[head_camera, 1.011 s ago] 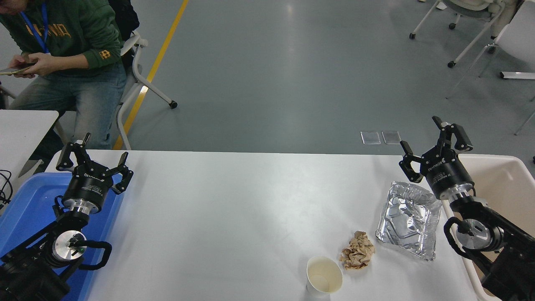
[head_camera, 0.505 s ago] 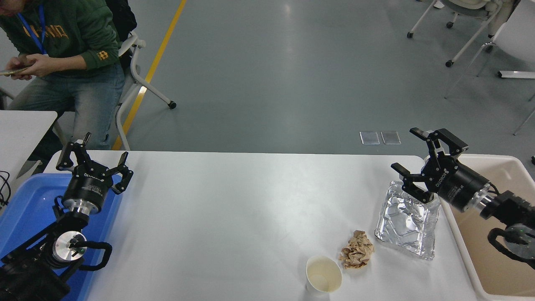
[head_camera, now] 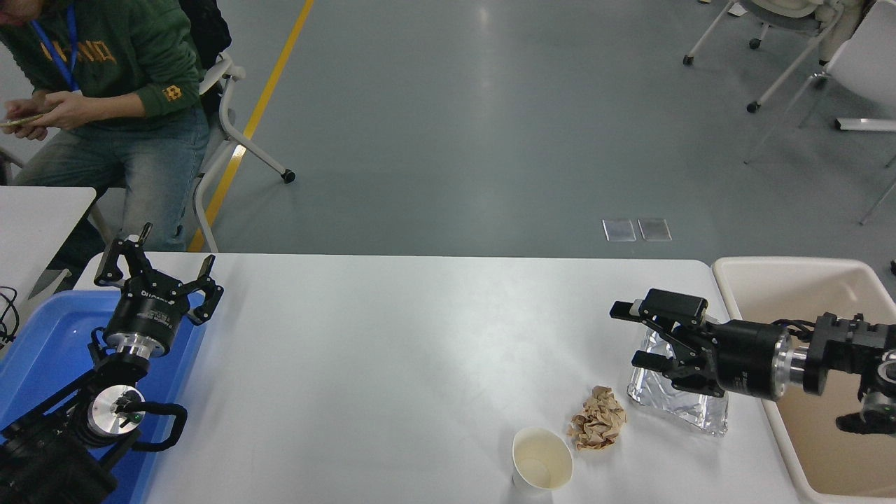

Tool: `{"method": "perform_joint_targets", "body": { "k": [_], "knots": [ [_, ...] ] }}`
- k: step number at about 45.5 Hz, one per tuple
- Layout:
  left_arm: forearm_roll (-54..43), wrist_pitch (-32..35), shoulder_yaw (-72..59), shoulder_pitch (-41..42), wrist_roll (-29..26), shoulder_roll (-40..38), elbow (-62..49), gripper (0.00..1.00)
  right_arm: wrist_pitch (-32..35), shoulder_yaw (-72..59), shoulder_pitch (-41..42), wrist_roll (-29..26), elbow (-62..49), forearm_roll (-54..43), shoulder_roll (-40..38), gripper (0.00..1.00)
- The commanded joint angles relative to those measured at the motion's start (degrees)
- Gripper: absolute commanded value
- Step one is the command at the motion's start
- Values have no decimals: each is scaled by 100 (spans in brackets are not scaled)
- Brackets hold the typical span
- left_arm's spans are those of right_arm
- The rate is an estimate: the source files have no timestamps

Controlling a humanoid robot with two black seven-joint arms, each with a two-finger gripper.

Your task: Clean the table surface

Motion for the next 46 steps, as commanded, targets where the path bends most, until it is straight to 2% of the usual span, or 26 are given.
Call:
{"method": "perform_joint_targets", "body": {
  "k": [1, 7, 14, 22, 30, 36, 39, 46],
  "knots": [
    [-1, 0, 0, 0, -1, 0, 0, 99, -53, -1588, 2038, -857, 59, -230, 584, 99],
    [-1, 0, 0, 0, -1, 0, 0, 99, -53, -1650, 2259, -1297, 77, -317, 927, 99],
    [-1, 9, 0, 0, -1, 0, 0, 99, 9, -1886, 2399, -1649, 235, -1187, 1191, 99],
    [-1, 0, 0, 0, -1, 0, 0, 99, 289, -2098, 2408, -1711, 349, -1908, 1243, 99],
    [-1, 0, 0, 0, -1, 0, 0, 99, 1291, -2072, 2399, -1684, 411, -1856, 1200, 98],
    [-1, 0, 0, 0, -1, 0, 0, 99, 1687, -1958, 2373, -1702, 464, -1075, 989, 99],
    [-1, 0, 0, 0, -1, 0, 0, 99, 1758, -1861, 2250, -1702, 464, -758, 989, 99],
    [-1, 0, 0, 0, -1, 0, 0, 99, 1758, -1458, 1654, -1702, 411, -775, 997, 99]
  ]
}}
